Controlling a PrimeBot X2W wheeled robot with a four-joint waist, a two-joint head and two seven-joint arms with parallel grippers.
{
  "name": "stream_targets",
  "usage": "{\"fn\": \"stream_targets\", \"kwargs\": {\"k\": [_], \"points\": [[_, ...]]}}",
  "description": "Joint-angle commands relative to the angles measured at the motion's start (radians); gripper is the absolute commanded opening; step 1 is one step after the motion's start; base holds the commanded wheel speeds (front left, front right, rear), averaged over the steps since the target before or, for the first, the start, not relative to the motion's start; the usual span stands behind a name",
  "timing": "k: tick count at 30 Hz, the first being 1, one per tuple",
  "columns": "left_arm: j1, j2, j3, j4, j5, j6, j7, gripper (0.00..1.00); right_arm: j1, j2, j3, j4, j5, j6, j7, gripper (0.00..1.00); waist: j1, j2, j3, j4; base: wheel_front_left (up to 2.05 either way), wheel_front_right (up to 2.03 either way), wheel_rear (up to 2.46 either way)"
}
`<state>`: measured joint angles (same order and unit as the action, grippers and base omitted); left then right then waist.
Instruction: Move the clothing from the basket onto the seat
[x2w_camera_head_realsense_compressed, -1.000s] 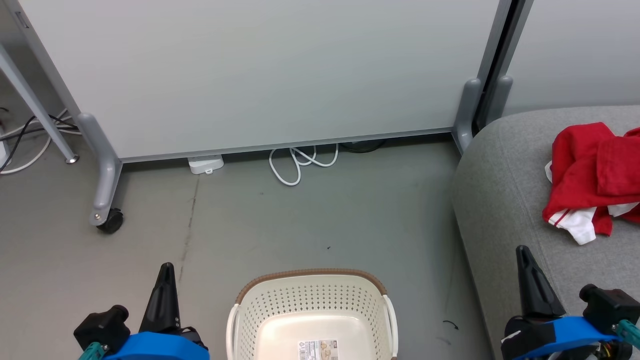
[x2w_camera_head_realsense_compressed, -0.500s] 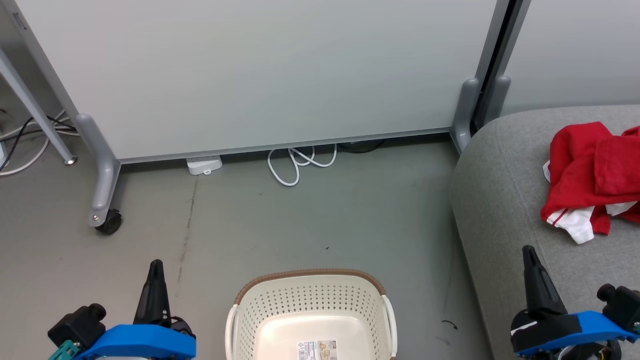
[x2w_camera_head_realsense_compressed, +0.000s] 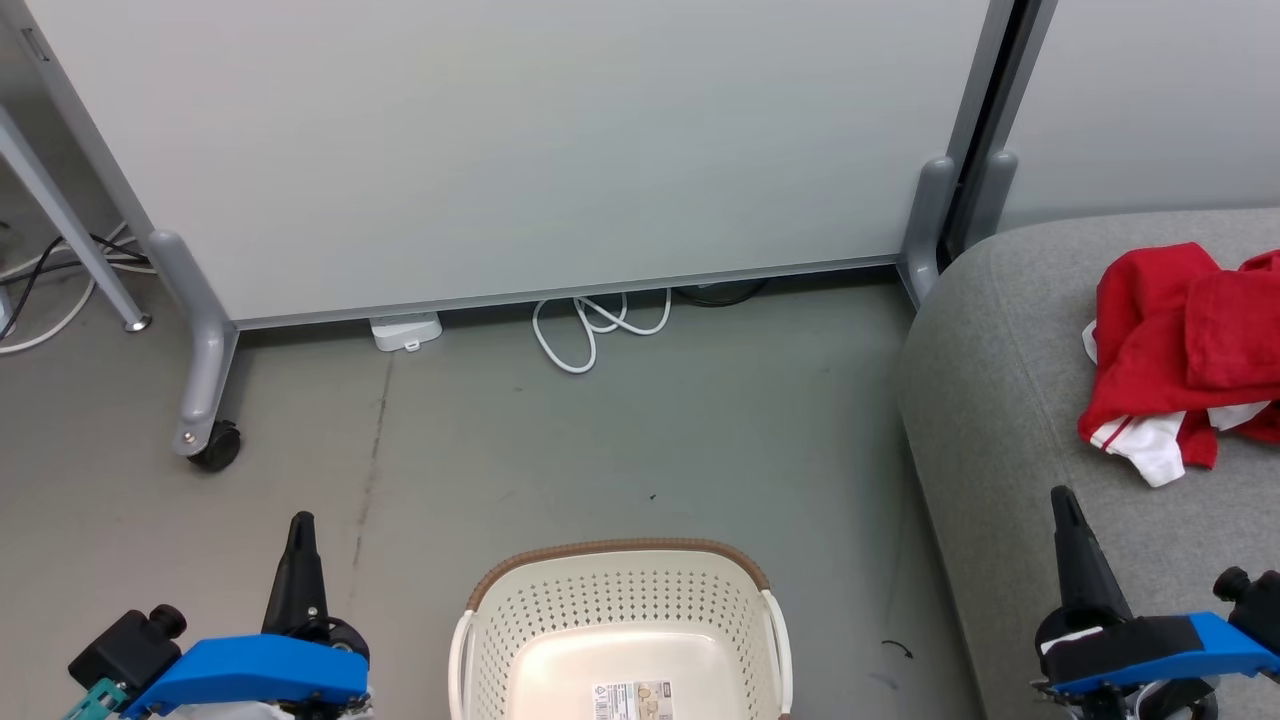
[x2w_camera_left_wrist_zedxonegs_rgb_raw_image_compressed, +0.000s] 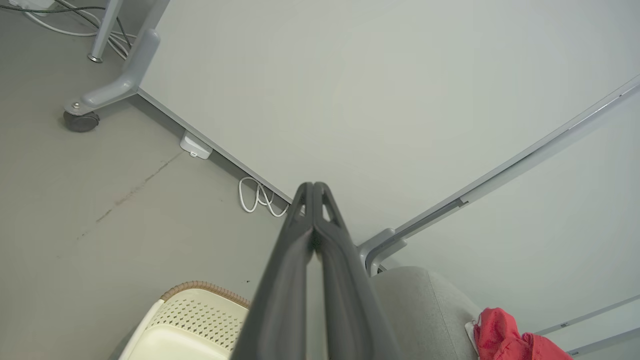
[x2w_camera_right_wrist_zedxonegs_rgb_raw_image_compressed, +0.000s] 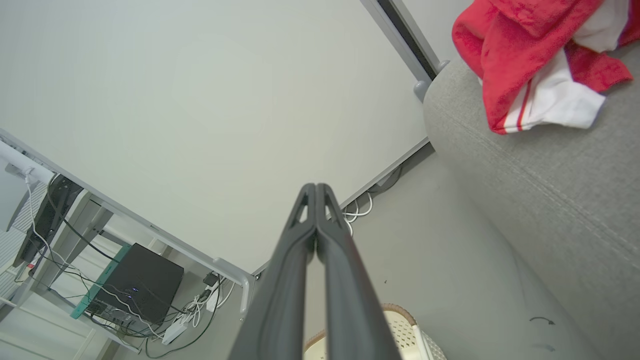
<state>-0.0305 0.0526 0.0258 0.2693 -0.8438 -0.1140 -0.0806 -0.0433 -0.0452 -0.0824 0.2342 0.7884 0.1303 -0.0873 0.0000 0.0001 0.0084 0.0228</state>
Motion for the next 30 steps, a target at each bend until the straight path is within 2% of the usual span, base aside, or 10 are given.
{"fn": "stream_targets", "kwargs": {"k": [1, 30], "points": [[-0.032, 0.002, 0.011, -0.015, -0.040, -0.004, 0.009, 0.00, -0.030, -0.005, -0.004, -0.009, 0.045, 0.000, 0.012, 0.00, 0.0000, -0.0001, 0.000, -0.001, 0.00, 0.00, 0.00], [-0.056, 0.000, 0.046, -0.021, -0.352, -0.012, 0.090, 0.00, -0.049, -0.006, -0.017, -0.001, 0.379, 0.001, 0.095, 0.00, 0.0000, -0.0001, -0.002, -0.008, 0.00, 0.00, 0.00]]}}
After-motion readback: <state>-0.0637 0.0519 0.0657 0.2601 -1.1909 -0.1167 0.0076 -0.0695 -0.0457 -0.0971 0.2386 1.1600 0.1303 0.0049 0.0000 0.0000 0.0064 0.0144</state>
